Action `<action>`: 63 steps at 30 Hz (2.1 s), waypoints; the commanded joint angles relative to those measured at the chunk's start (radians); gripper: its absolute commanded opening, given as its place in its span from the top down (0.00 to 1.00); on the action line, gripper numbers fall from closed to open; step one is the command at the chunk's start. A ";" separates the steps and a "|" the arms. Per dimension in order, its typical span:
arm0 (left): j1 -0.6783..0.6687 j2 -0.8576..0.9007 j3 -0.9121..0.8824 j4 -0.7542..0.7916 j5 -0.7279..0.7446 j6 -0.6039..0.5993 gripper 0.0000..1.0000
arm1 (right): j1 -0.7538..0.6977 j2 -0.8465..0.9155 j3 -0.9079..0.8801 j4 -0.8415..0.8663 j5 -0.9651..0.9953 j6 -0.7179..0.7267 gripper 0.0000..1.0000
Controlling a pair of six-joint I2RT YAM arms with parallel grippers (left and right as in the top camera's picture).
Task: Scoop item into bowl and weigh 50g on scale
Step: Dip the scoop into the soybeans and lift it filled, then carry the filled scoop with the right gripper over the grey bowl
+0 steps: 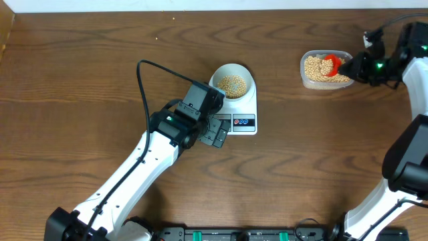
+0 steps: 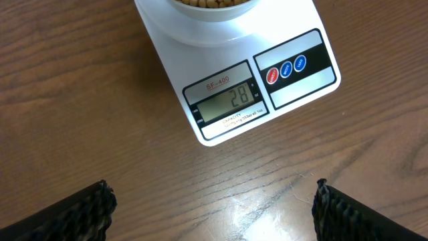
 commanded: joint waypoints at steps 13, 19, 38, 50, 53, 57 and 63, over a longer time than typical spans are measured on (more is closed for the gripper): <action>0.003 0.008 -0.006 -0.003 -0.003 -0.005 0.04 | -0.064 0.013 0.003 -0.032 -0.412 -0.097 0.99; 0.003 0.008 -0.006 -0.003 -0.003 -0.005 0.04 | -0.023 0.013 0.003 -0.037 -0.561 -0.123 0.99; 0.003 0.008 -0.006 -0.003 -0.003 -0.005 0.04 | 0.302 0.013 0.003 0.027 -0.552 -0.051 0.99; 0.003 0.008 -0.006 -0.003 -0.003 -0.005 0.04 | 0.457 0.013 0.003 0.061 -0.287 0.013 0.99; 0.003 0.008 -0.006 -0.003 -0.003 -0.005 0.04 | 0.478 0.013 0.003 0.071 -0.252 0.022 0.99; 0.003 0.008 -0.006 -0.003 -0.003 -0.005 0.04 | 0.495 0.013 0.003 0.093 -0.235 0.047 0.99; 0.003 0.008 -0.006 -0.003 -0.003 -0.005 0.04 | 0.536 0.007 0.012 0.094 -0.115 0.066 0.99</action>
